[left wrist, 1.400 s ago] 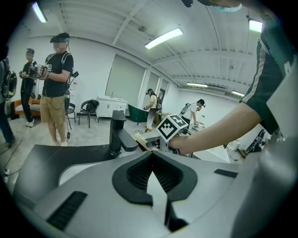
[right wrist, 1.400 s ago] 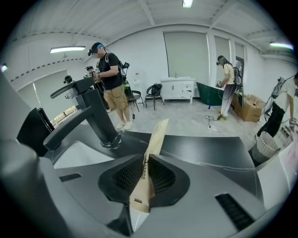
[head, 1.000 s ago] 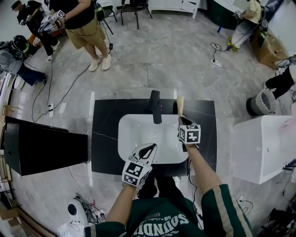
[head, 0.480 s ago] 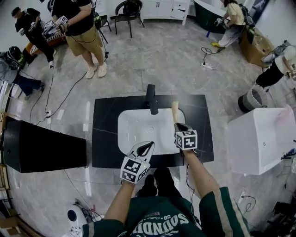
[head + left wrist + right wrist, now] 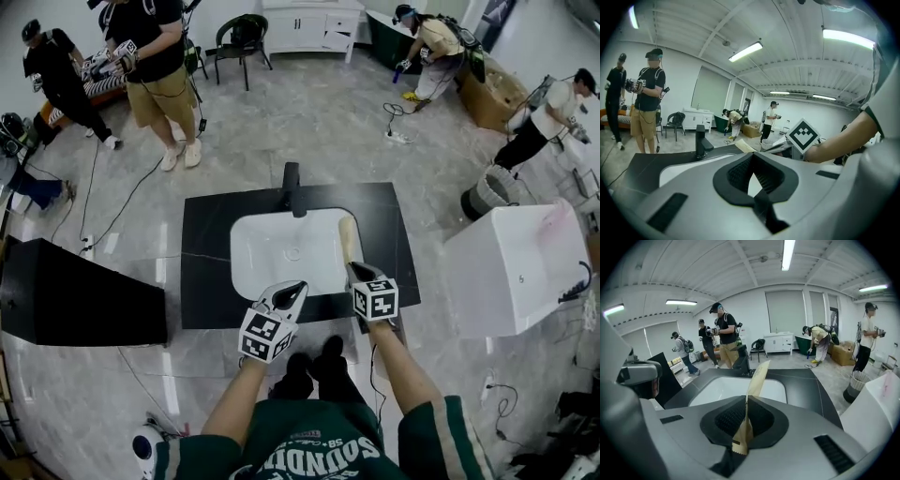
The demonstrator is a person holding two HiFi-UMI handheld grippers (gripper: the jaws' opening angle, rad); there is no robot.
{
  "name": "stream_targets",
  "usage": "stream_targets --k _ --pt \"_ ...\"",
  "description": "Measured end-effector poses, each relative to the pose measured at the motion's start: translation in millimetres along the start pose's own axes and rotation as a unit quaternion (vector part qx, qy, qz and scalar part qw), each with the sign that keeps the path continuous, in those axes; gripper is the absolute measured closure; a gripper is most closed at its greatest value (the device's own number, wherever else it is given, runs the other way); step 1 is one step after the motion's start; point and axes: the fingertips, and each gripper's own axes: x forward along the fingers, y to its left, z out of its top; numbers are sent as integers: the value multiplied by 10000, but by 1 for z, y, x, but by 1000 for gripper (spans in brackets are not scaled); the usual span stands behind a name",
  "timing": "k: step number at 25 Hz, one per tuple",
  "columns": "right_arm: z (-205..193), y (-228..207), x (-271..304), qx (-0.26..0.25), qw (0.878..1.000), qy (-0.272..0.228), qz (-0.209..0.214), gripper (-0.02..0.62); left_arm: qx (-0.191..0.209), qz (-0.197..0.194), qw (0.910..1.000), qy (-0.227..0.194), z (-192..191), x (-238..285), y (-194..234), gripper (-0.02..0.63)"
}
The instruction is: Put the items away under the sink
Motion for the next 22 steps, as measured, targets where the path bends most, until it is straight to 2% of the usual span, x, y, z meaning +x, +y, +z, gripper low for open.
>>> stream_targets --k 6,13,19,22 --pt "-16 24 -29 -157 9998 -61 134 547 95 -110 9999 -67 1 -12 -23 597" --pt "-48 47 -59 -144 9990 -152 383 548 122 -68 9999 -50 -18 -25 -51 597" --pt "-94 72 -94 -103 9975 -250 653 548 -86 152 9998 -128 -48 -47 -75 597" --pt "-128 81 -111 -323 9967 -303 685 548 -219 224 9994 -157 -71 -53 -83 597"
